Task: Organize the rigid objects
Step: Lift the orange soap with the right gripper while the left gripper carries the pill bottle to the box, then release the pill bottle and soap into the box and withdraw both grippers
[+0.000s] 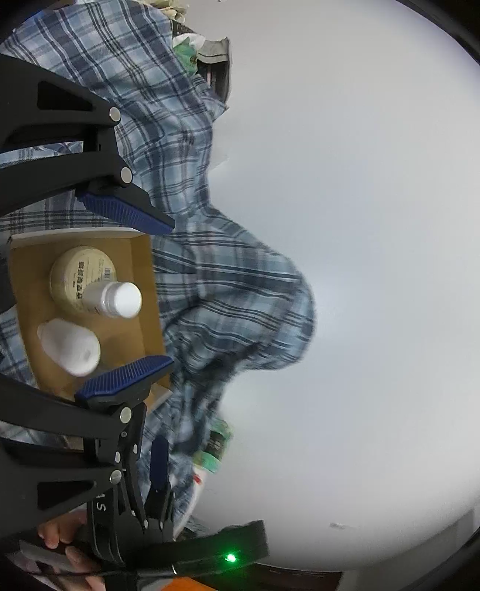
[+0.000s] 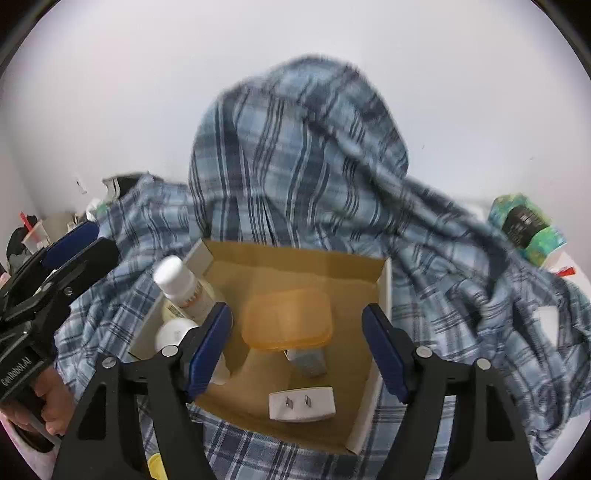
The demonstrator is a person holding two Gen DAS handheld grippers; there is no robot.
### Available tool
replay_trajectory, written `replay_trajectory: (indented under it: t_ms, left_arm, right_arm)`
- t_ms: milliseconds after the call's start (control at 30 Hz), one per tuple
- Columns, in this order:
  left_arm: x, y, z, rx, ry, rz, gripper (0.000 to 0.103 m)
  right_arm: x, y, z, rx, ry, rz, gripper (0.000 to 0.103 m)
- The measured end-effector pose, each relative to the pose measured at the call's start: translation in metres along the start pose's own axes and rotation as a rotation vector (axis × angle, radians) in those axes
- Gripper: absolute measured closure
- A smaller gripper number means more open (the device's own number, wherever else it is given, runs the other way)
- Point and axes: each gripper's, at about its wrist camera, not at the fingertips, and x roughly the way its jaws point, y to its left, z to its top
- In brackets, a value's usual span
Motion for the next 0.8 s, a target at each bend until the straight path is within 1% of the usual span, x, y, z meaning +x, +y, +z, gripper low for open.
replay_trajectory:
  t_ms: [33, 100, 167, 233, 267, 300, 333, 367, 433, 467, 500, 600, 667, 733, 800]
  left_arm:
    - [-0.011, -0.001, 0.003, -0.004, -0.021, 0.003, 0.031]
    - [-0.032, -0.004, 0.006, 0.002, -0.066, 0.003, 0.023]
    - [-0.054, -0.010, 0.009, 0.015, -0.113, 0.007, 0.023]
    - [-0.072, -0.015, 0.008, 0.021, -0.150, 0.007, 0.022]
    - [-0.082, -0.017, 0.007, 0.022, -0.170, 0.013, 0.017]
    - [-0.093, -0.020, 0.005, 0.023, -0.190, 0.013, 0.014]
    - [-0.100, -0.022, 0.003, 0.025, -0.202, 0.010, 0.014]
    - [-0.107, -0.025, 0.000, 0.031, -0.210, 0.005, 0.013]
    - [-0.115, -0.029, -0.006, 0.051, -0.196, -0.021, 0.005]
    - [-0.120, -0.029, -0.013, 0.048, -0.200, -0.021, 0.001]
    - [-0.123, -0.029, -0.018, 0.044, -0.208, -0.017, 0.000]
    - [-0.127, -0.028, -0.037, 0.036, -0.202, 0.005, 0.000]
    - [-0.130, -0.025, -0.050, 0.014, -0.196, 0.024, 0.000]
    - [-0.132, -0.022, -0.060, -0.005, -0.192, 0.021, 0.000]
    - [-0.133, -0.021, -0.069, -0.014, -0.199, 0.032, 0.000]
  right_arm:
    - [-0.008, 0.001, 0.001, -0.002, -0.016, -0.002, 0.030]
    - [-0.025, 0.004, 0.003, -0.008, -0.053, -0.006, 0.028]
    - [-0.043, 0.008, 0.003, -0.016, -0.092, -0.008, 0.024]
    - [-0.060, 0.012, 0.001, -0.022, -0.145, -0.012, 0.019]
    - [-0.069, 0.015, -0.001, -0.024, -0.174, -0.018, 0.017]
    - [-0.077, 0.018, -0.004, -0.025, -0.194, -0.028, 0.017]
    - [-0.083, 0.021, -0.007, -0.027, -0.209, -0.034, 0.017]
    - [-0.091, 0.024, -0.011, -0.029, -0.229, -0.037, 0.017]
    - [-0.104, 0.030, -0.019, -0.038, -0.268, -0.041, 0.012]
    - [-0.110, 0.034, -0.023, -0.046, -0.289, -0.047, 0.006]
    - [-0.116, 0.037, -0.028, -0.052, -0.313, -0.060, 0.000]
    - [-0.134, 0.045, -0.047, -0.060, -0.400, -0.120, 0.000]
    - [-0.142, 0.052, -0.061, -0.096, -0.447, -0.158, 0.000]
    - [-0.142, 0.056, -0.073, -0.118, -0.456, -0.175, 0.000]
    - [-0.140, 0.056, -0.085, -0.120, -0.456, -0.166, 0.000]
